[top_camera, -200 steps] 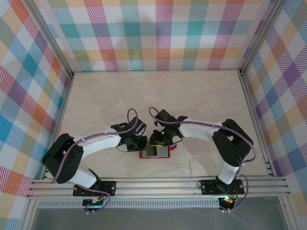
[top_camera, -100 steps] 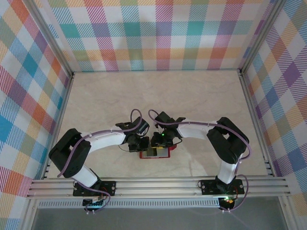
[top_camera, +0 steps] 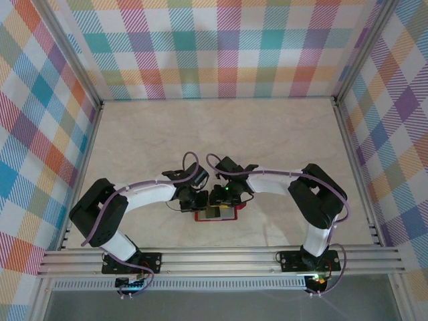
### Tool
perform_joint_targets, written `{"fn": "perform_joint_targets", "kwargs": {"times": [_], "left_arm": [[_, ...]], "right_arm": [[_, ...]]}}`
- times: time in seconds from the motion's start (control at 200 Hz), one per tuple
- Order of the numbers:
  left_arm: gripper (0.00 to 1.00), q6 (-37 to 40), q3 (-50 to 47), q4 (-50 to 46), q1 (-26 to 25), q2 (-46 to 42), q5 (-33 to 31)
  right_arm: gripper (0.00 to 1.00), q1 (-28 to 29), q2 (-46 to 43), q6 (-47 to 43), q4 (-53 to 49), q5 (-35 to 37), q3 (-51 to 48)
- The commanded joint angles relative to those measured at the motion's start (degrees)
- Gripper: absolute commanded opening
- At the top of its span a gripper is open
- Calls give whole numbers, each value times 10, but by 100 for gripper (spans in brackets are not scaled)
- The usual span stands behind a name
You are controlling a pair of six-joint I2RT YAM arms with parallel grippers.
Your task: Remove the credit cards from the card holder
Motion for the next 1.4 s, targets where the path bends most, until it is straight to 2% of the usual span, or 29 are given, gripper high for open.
{"fn": "perform_joint_targets", "kwargs": {"times": [0.0,0.255,0.455,0.725,0.975,1.395], "left_arm": [[0,8,-4,-34,-9,25,-13],[0,6,-4,-42,-9,23,-21],[0,3,-2,-44,-9,23,-23],[0,1,1,-47,-9,23,-24],[0,1,1,-50,-9,19,-27],[0,1,5,-53,-8,7,-29]], "right_arm": [[35,-3,-3,6,32,-33,-23],[29,-10,-39,33,101,-55,-67],[26,-25,-80,63,212,-99,-122],[20,-32,-75,81,288,-139,-148],[13,-34,-82,70,254,-111,-149],[8,-49,-157,4,91,-18,-131]]}}
